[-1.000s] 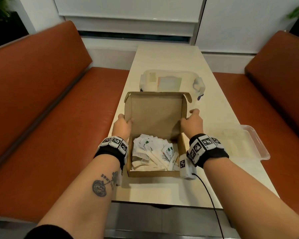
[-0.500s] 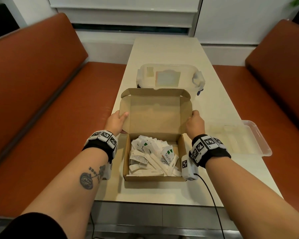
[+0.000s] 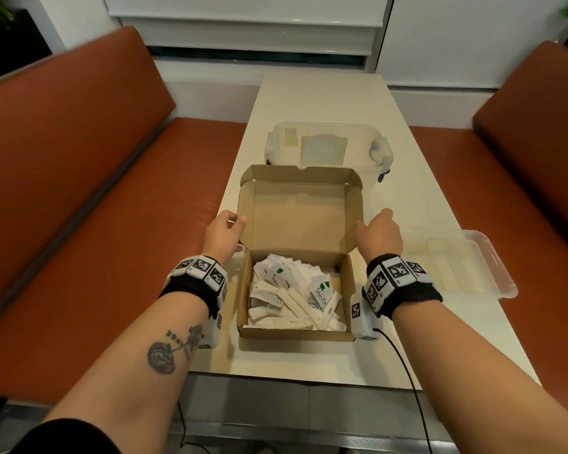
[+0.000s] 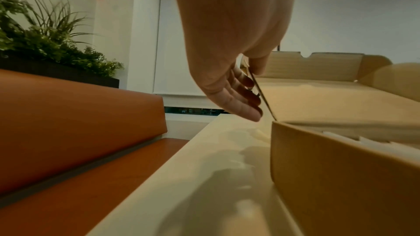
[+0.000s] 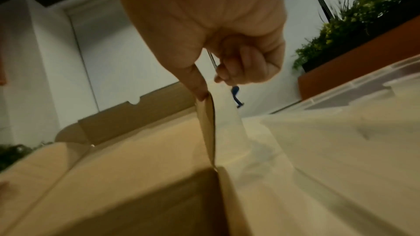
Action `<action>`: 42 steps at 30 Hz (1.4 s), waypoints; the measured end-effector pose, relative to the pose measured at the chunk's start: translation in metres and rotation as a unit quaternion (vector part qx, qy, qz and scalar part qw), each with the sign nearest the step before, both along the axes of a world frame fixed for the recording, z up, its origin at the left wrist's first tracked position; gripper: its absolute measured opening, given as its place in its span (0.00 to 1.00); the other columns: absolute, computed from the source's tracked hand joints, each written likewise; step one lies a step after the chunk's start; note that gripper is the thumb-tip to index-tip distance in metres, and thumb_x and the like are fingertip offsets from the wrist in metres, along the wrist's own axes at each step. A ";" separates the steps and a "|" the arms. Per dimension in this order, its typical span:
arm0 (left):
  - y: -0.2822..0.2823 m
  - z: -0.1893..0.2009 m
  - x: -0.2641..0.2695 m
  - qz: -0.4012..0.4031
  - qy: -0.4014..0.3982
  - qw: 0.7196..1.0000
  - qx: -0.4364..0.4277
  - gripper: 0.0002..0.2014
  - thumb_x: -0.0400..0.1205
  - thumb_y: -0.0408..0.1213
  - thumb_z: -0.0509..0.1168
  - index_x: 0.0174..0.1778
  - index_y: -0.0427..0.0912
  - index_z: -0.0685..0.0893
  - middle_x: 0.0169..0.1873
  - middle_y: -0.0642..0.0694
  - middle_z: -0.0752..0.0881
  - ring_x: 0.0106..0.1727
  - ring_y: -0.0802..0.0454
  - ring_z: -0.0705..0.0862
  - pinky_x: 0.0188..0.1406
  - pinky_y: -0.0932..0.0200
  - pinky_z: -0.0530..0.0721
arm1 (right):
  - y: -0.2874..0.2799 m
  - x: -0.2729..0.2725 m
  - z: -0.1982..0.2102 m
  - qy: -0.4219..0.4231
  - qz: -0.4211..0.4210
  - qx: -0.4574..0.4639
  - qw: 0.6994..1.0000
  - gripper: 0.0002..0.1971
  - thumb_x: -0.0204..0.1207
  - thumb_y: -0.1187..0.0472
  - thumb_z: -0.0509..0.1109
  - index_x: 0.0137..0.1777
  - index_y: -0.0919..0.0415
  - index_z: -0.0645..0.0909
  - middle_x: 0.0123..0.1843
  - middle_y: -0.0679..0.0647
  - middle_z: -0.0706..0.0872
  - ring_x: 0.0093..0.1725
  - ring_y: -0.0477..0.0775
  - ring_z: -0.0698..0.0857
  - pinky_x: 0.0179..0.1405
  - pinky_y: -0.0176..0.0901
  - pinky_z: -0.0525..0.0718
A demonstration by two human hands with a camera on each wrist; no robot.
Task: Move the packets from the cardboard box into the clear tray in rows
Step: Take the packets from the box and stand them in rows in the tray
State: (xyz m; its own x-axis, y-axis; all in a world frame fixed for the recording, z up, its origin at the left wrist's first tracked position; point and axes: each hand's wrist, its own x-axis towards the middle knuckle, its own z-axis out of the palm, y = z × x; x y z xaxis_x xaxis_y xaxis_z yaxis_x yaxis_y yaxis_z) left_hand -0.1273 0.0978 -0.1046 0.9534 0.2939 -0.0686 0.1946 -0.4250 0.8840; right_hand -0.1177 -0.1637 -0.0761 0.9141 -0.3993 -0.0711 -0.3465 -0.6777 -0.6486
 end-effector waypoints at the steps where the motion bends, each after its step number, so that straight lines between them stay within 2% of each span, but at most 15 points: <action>1: 0.000 -0.002 -0.003 0.001 -0.008 1.000 0.003 0.12 0.86 0.41 0.61 0.53 0.34 0.77 0.41 0.43 0.80 0.40 0.45 0.82 0.36 0.53 0.89 | 0.002 -0.003 0.003 0.011 0.013 -0.015 1.000 0.17 0.80 0.59 0.61 0.65 0.68 0.71 0.59 0.66 0.82 0.57 0.66 0.82 0.49 0.49 0.78; 4: -0.001 -0.007 -0.011 0.002 -0.021 1.000 0.002 0.09 0.86 0.40 0.61 0.50 0.36 0.77 0.42 0.40 0.83 0.36 0.45 0.85 0.38 0.50 0.89 | 0.018 -0.017 0.006 0.060 0.130 -0.038 0.989 0.12 0.80 0.60 0.61 0.58 0.66 0.78 0.50 0.59 0.83 0.47 0.57 0.81 0.45 0.44 0.79; 6: -0.004 -0.009 -0.015 0.000 -0.020 1.000 0.008 0.09 0.86 0.40 0.60 0.51 0.37 0.78 0.44 0.40 0.84 0.37 0.44 0.87 0.42 0.47 0.89 | 0.035 -0.029 0.001 0.100 0.220 -0.051 0.969 0.11 0.81 0.59 0.62 0.54 0.66 0.80 0.47 0.56 0.84 0.45 0.55 0.84 0.48 0.45 0.84; 8: -0.006 -0.010 -0.017 0.000 -0.021 1.000 0.020 0.10 0.86 0.40 0.60 0.54 0.36 0.78 0.44 0.41 0.84 0.39 0.42 0.88 0.44 0.45 0.89 | 0.052 -0.041 -0.006 0.150 0.300 -0.073 0.939 0.12 0.79 0.56 0.66 0.52 0.65 0.81 0.44 0.56 0.84 0.42 0.52 0.83 0.49 0.44 0.86; 11: -0.008 -0.008 -0.018 -0.003 -0.020 0.999 0.036 0.11 0.86 0.40 0.59 0.56 0.35 0.78 0.45 0.42 0.84 0.39 0.43 0.88 0.45 0.45 0.89 | 0.069 -0.054 -0.015 0.208 0.375 -0.135 0.893 0.16 0.75 0.51 0.72 0.51 0.65 0.81 0.46 0.57 0.84 0.42 0.53 0.81 0.41 0.42 0.81; 13: -0.008 -0.007 -0.018 -0.005 -0.017 0.999 0.040 0.10 0.86 0.39 0.59 0.55 0.36 0.78 0.44 0.43 0.83 0.37 0.46 0.87 0.46 0.46 0.88 | 0.076 -0.057 -0.020 0.210 0.395 -0.177 0.876 0.20 0.72 0.50 0.74 0.56 0.65 0.80 0.50 0.58 0.84 0.46 0.54 0.79 0.42 0.42 0.75; 15: -0.008 -0.005 -0.018 -0.005 -0.013 0.999 0.039 0.08 0.86 0.39 0.59 0.52 0.37 0.77 0.43 0.44 0.82 0.35 0.48 0.86 0.45 0.47 0.88 | 0.079 -0.058 -0.024 0.176 0.380 -0.195 0.887 0.24 0.73 0.52 0.74 0.62 0.65 0.76 0.59 0.60 0.81 0.55 0.58 0.80 0.48 0.45 0.77; 17: -0.008 -0.005 -0.018 -0.005 -0.009 0.999 0.043 0.09 0.86 0.39 0.59 0.52 0.36 0.78 0.41 0.45 0.81 0.34 0.48 0.85 0.45 0.47 0.88 | 0.079 -0.054 -0.026 0.140 0.342 -0.205 0.906 0.27 0.74 0.55 0.73 0.69 0.64 0.70 0.66 0.62 0.76 0.65 0.62 0.76 0.60 0.50 0.78; 20: -0.009 -0.005 -0.018 -0.005 -0.007 0.999 0.052 0.10 0.86 0.39 0.58 0.51 0.34 0.78 0.37 0.47 0.80 0.36 0.45 0.87 0.47 0.43 0.88 | 0.078 -0.046 -0.030 0.184 0.306 -0.184 0.916 0.36 0.72 0.52 0.75 0.75 0.62 0.63 0.73 0.63 0.69 0.71 0.66 0.71 0.69 0.59 0.75; 22: -0.010 -0.005 -0.018 -0.005 -0.006 0.999 0.050 0.10 0.86 0.38 0.58 0.50 0.35 0.78 0.36 0.48 0.80 0.38 0.43 0.87 0.47 0.42 0.87 | 0.078 -0.042 -0.036 0.208 0.296 -0.165 0.917 0.39 0.71 0.48 0.75 0.76 0.63 0.62 0.74 0.63 0.69 0.72 0.65 0.72 0.70 0.58 0.75; 27: -0.010 -0.006 -0.018 0.004 -0.006 0.999 0.051 0.08 0.87 0.38 0.58 0.50 0.36 0.77 0.34 0.50 0.78 0.39 0.41 0.88 0.47 0.42 0.87 | 0.082 -0.042 -0.048 0.201 0.289 -0.201 0.914 0.40 0.71 0.43 0.73 0.76 0.63 0.61 0.75 0.61 0.68 0.72 0.64 0.71 0.68 0.53 0.73; 31: -0.012 -0.007 -0.018 0.008 -0.008 0.999 0.050 0.07 0.87 0.38 0.58 0.48 0.37 0.76 0.34 0.50 0.78 0.39 0.41 0.89 0.47 0.41 0.88 | 0.078 -0.040 -0.052 0.196 0.310 -0.154 0.917 0.38 0.71 0.46 0.74 0.75 0.63 0.63 0.73 0.62 0.72 0.69 0.61 0.76 0.65 0.50 0.77; 34: -0.012 -0.007 -0.018 0.013 -0.009 0.999 0.051 0.08 0.87 0.38 0.58 0.48 0.36 0.76 0.33 0.49 0.78 0.38 0.41 0.88 0.46 0.41 0.88 | 0.075 -0.039 -0.050 0.176 0.324 -0.112 0.923 0.32 0.74 0.51 0.73 0.74 0.62 0.67 0.70 0.61 0.77 0.67 0.59 0.78 0.64 0.49 0.79; 39: -0.014 -0.005 -0.018 0.016 -0.010 0.997 0.078 0.11 0.87 0.39 0.57 0.52 0.34 0.78 0.45 0.37 0.85 0.44 0.38 0.87 0.49 0.42 0.86 | 0.068 -0.039 -0.046 0.160 0.313 -0.047 0.935 0.27 0.77 0.57 0.71 0.74 0.60 0.69 0.69 0.58 0.79 0.66 0.57 0.80 0.63 0.45 0.78; 42: -0.019 -0.003 -0.019 0.023 -0.024 0.996 0.086 0.13 0.86 0.41 0.58 0.60 0.35 0.78 0.53 0.38 0.85 0.50 0.40 0.85 0.53 0.47 0.84 | 0.062 -0.039 -0.044 0.134 0.314 -0.039 0.939 0.23 0.78 0.59 0.69 0.72 0.61 0.72 0.66 0.58 0.81 0.63 0.56 0.81 0.62 0.46 0.79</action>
State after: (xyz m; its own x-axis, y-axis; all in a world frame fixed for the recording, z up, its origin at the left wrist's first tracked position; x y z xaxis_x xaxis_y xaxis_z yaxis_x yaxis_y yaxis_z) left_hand -0.1465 0.0792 -0.1074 0.9393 0.3417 0.0315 0.1773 -0.5618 0.8081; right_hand -0.1563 -0.1013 -0.1198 0.9244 0.1989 -0.3255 -0.0064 -0.8451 -0.5345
